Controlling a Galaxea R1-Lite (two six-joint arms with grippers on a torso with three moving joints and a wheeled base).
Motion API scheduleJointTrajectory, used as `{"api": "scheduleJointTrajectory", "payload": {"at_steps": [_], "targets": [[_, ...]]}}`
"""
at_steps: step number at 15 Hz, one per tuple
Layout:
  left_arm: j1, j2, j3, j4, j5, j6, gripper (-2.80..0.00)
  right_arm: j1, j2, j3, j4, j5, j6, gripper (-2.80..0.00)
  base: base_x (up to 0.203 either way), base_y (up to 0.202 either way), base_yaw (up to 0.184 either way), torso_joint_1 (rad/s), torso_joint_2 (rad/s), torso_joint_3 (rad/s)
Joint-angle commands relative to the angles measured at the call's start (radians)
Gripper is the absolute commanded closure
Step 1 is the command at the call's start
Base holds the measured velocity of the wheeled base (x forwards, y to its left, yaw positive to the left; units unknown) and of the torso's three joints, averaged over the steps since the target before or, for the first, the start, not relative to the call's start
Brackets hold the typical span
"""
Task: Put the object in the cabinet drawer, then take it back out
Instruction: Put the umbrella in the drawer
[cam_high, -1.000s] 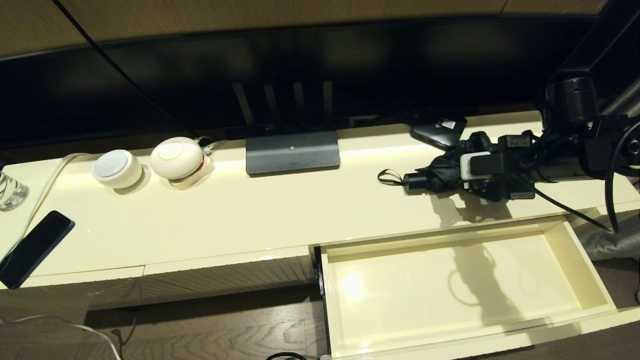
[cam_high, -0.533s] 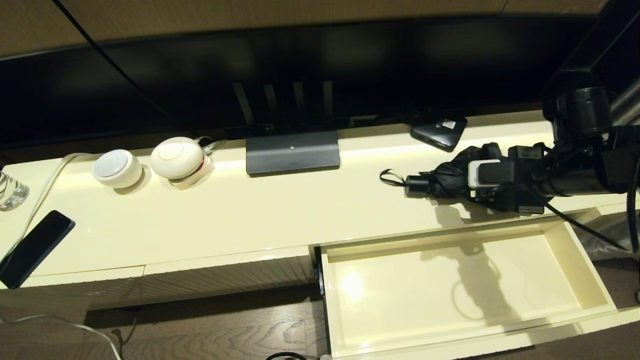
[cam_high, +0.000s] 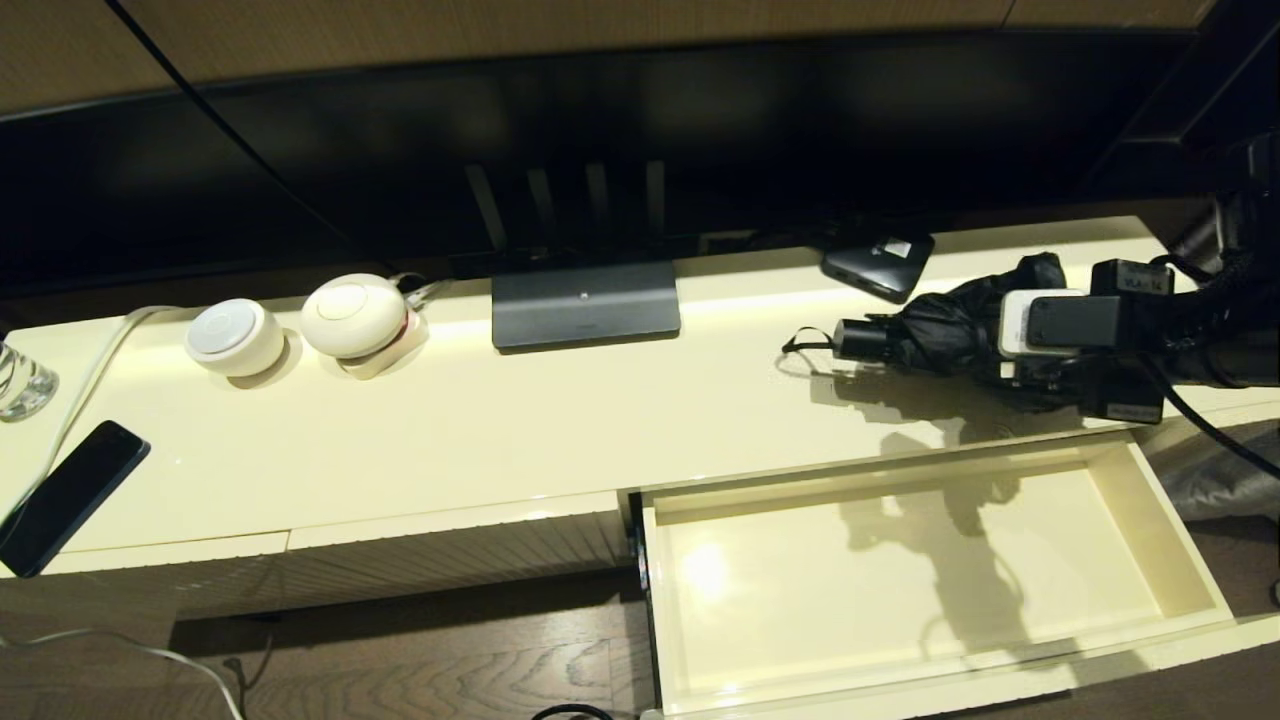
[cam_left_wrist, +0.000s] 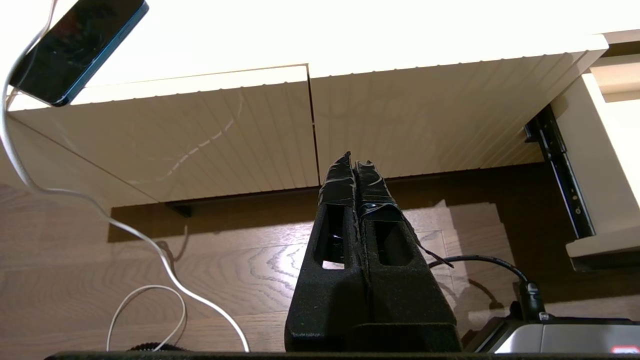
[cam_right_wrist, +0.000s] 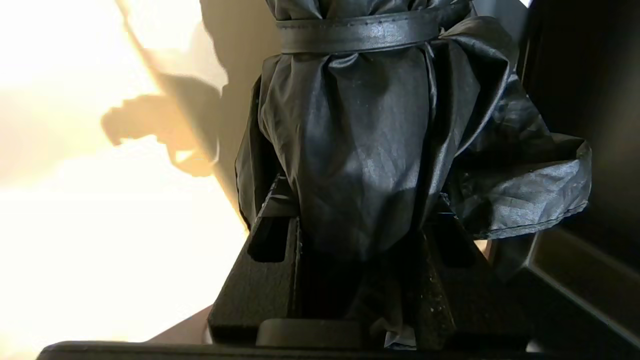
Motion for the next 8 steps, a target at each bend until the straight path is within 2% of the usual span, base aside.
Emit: {"api": "scheduleJointTrajectory", "payload": {"at_steps": [1,5,8], "targets": [[0.000,0.001,0.003,0.000,0.001,0.000,0.00,0.018,-0.125,0.059,0.029,-0.001,0.012,0.00,0.000,0.000,0.000,0.000,0.00,0.000],[0.000,0.001,0.003,0.000,0.001,0.000,0.00,0.080,-0.273,0.295,0.091,0.000,0.059,0.00,0.000,0.000,0.000,0.000,0.00,0.000],[0.000,0.001,0.003,0.000,0.001,0.000,0.00,0.125,-0.302,0.421,0.097,0.003,0.136,0.00,0.000,0.000,0.000,0.000,0.00,0.000]]}}
